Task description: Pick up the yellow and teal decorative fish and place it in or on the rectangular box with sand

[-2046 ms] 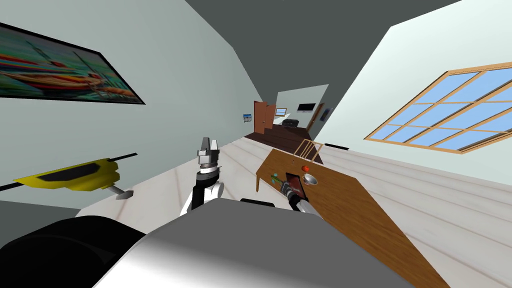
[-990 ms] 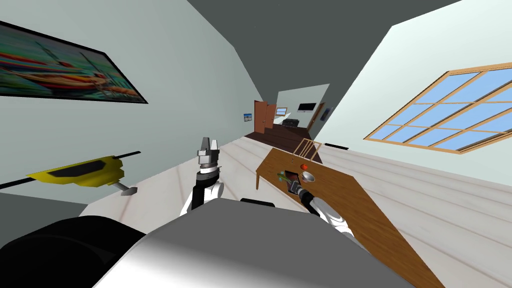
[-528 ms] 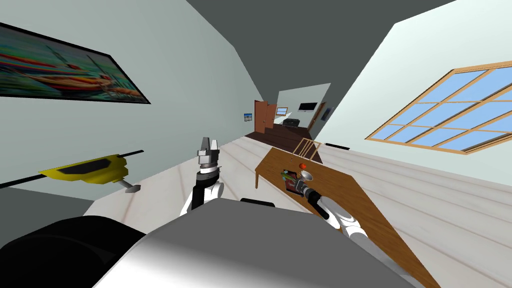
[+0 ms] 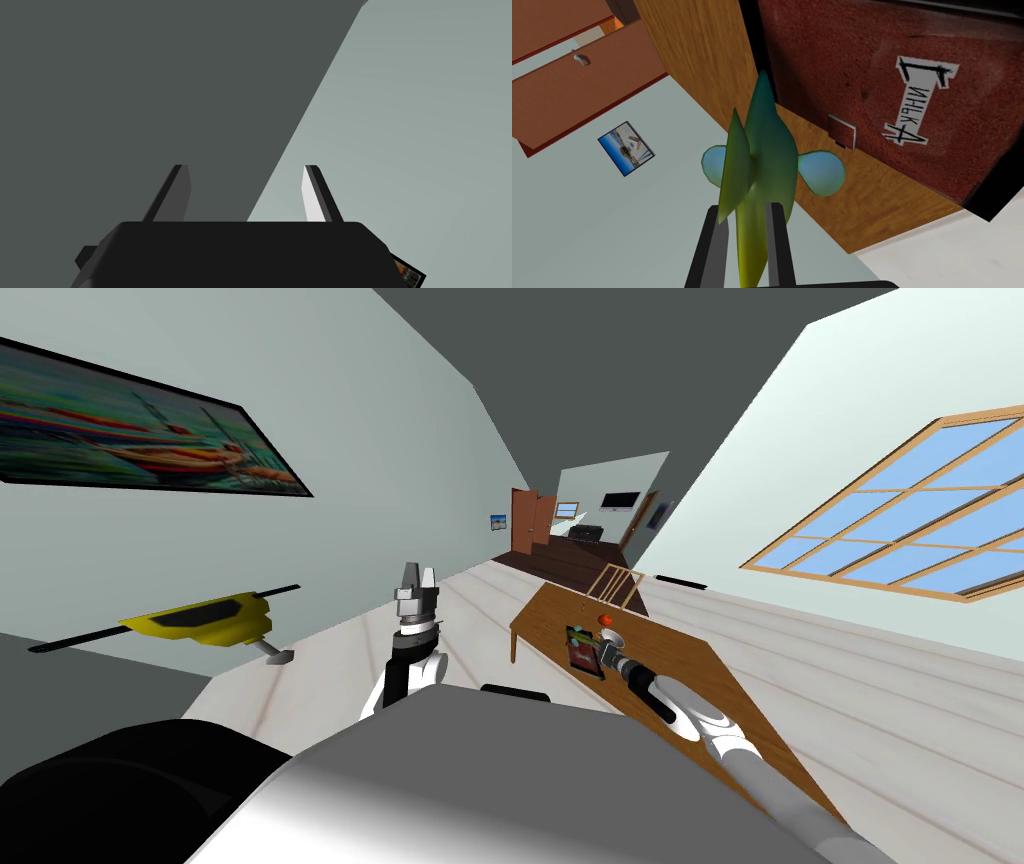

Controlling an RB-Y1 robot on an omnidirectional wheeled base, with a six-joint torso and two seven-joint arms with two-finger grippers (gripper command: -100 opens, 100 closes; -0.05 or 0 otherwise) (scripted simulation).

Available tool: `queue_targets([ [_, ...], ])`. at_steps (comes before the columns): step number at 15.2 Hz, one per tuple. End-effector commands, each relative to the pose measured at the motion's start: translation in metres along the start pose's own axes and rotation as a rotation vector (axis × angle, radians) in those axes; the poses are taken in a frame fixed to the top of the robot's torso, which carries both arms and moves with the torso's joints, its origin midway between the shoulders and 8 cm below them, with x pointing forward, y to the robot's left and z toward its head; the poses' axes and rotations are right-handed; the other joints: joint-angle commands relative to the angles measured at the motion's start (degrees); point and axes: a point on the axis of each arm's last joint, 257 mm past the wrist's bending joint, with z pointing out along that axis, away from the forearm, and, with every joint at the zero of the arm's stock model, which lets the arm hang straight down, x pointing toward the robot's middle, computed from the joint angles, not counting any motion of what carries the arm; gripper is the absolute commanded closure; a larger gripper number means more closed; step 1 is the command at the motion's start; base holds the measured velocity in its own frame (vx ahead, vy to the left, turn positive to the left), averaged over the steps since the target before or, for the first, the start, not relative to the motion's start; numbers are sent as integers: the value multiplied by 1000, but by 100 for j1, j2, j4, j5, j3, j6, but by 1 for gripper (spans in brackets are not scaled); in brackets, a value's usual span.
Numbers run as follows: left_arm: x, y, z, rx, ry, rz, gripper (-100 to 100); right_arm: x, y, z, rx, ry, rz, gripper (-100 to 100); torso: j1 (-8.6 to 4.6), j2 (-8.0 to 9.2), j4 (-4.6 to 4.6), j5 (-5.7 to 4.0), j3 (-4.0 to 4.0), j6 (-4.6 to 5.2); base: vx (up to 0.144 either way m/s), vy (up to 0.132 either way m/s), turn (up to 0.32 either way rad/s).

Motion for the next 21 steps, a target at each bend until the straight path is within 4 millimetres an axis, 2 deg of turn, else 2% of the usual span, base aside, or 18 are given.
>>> queue_targets([
  [1,0,0,0,0,0,0,0,4,-7,-5,-2,1,-1,100,0,0,0,0,0,0,-20,-36,40],
  [5,0,0,0,0,0,0,0,15,-19,-13,-11,10,-10,100,-4,0,2,1,1,1,-18,-44,41],
  [6,0,0,0,0,0,0,0,13,-15,-10,-8,8,-7,100,-5,0,2,1,1,2,-10,-31,10],
  [7,0,0,0,0,0,0,0,14,-16,-10,-8,9,-8,-100,0,-2,1,-1,0,1,-3,-13,0],
  [11,0,0,0,0,0,0,0,14,-16,-10,-8,9,-8,-100,17,-7,0,2,-3,0,0,-2,0],
  [12,0,0,0,0,0,0,0,18,-28,-16,-9,8,-8,-100,18,-7,0,2,-3,0,-1,24,-8],
  [20,0,0,0,0,0,0,0,32,-74,-37,-17,1,-10,-100,49,-4,1,11,-2,0,-6,69,-17],
  [21,0,0,0,0,0,0,0,30,-69,-33,-15,3,-13,-100,50,-5,1,11,-2,0,-4,41,-8],
])
